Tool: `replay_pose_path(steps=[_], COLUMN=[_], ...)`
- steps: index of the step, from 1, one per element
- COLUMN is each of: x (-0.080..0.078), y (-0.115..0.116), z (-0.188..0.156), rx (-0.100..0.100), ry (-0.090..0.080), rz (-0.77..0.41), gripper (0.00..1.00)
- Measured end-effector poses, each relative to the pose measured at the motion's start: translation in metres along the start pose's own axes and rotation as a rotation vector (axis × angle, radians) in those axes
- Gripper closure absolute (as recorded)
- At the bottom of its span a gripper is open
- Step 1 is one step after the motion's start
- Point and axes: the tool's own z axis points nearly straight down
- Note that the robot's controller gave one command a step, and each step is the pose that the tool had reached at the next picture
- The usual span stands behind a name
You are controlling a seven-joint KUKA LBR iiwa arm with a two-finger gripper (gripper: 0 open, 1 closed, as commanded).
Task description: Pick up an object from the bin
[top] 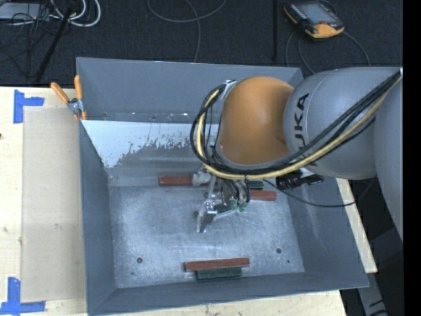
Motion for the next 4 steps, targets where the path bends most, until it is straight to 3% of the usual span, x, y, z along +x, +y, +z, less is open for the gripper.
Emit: replay_pose_path(steps=[1,2,4], x=[0.0,-0.032,-0.031], y=[0.0,-0.057,-0.057], z=[0.0,0.095,0.094], rx=[0.0,-0.004,-0.004], ry=[0.0,-0.009,-0.009], rz=[0.001,-0.113,-0.112], gripper=[0.0,1.0,1.0])
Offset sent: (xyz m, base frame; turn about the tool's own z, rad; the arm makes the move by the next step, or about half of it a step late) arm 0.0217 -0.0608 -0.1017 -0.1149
